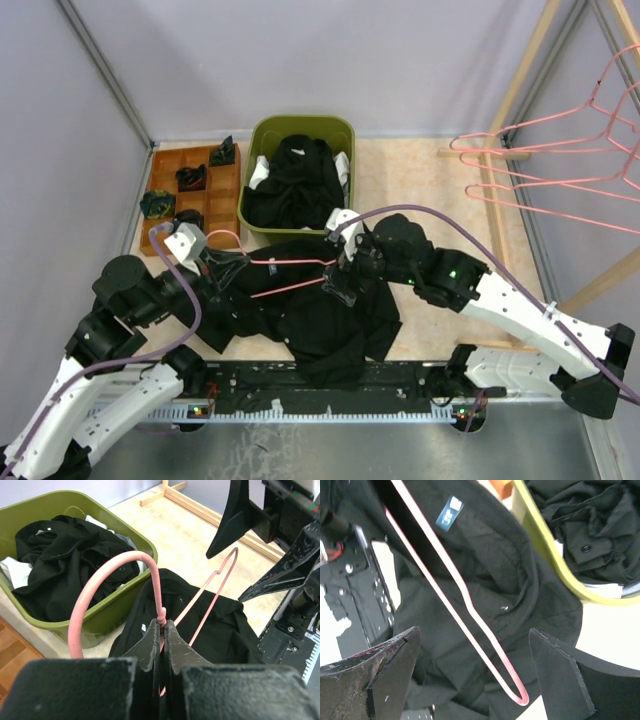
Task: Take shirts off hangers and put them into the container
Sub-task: Remove the shirt from the hanger.
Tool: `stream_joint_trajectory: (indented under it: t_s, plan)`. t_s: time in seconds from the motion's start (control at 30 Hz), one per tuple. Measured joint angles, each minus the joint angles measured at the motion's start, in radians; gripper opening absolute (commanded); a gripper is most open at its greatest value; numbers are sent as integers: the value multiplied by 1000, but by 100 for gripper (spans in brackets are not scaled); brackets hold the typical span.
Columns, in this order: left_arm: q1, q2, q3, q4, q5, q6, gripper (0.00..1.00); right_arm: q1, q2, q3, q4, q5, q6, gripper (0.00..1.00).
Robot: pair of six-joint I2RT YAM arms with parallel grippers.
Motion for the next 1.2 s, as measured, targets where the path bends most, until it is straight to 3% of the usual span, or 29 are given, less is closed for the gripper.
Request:
stream_joint_trajectory:
  t_s: [0.23,0.63,0.7,0.83,1.03,1.2]
  plan:
    - [0,13,0,0,32,3,0,0,63,60,-166,-88,-120,65]
    - [0,28,0,-29,30,26,0,0,71,81,-259,-121,-185,2]
    - [0,26,0,-29,21,29,1,0,71,93,-267,-127,-189,0]
    - [0,18,0,-28,-13,31,16,1,74,114,-283,-144,-185,0]
    - [1,-36,-3,-12,-100,10,59,0,66,139,-294,-154,-156,0]
    - [1,-98,-30,30,-156,-16,69,0,31,140,-302,-150,-126,0]
